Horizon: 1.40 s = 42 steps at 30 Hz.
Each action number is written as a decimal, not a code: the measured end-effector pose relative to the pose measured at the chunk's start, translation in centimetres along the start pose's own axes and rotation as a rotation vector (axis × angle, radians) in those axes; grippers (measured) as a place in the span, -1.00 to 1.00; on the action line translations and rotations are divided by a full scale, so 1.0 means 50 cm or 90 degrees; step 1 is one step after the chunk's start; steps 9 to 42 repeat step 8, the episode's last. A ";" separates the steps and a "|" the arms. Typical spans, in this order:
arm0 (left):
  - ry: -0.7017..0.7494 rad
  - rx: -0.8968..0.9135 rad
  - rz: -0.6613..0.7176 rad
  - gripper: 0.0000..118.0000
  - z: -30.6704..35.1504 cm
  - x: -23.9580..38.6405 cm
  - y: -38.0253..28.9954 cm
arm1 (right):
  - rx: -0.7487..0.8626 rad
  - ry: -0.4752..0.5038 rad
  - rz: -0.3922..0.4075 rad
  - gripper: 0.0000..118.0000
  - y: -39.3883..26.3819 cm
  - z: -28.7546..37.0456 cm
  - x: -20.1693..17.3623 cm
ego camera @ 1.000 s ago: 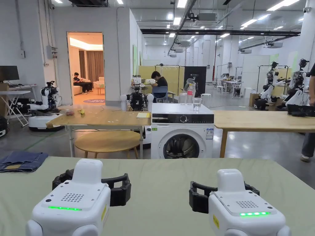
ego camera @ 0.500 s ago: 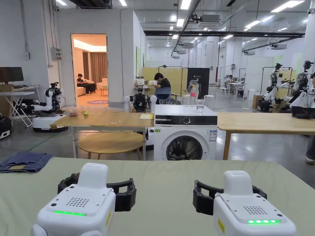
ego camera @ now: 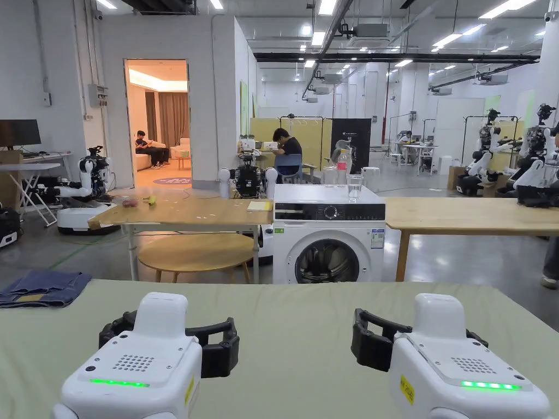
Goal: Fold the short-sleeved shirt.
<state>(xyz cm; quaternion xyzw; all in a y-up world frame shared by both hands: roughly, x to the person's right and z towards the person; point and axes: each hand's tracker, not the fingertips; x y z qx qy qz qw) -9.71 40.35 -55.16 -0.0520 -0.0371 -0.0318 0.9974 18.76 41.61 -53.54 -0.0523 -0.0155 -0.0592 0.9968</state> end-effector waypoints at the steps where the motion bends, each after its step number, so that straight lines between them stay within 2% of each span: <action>1: 0.000 -0.001 0.000 0.95 0.000 0.000 0.000 | -0.001 0.004 -0.002 0.75 0.001 0.000 0.002; 3: 0.004 -0.001 -0.003 0.95 -0.001 0.002 -0.001 | -0.004 0.005 -0.001 0.75 0.001 0.000 -0.001; 4: 0.004 -0.001 -0.003 0.95 0.000 0.001 -0.002 | -0.001 -0.014 0.006 0.75 -0.002 -0.001 -0.006; 7: 0.001 -0.001 -0.003 0.95 0.000 0.004 -0.002 | 0.015 -0.029 0.044 0.75 -0.010 0.001 -0.016; 42: 0.003 0.000 -0.004 0.95 0.003 0.005 -0.002 | 0.015 -0.019 0.040 0.76 -0.010 0.005 -0.013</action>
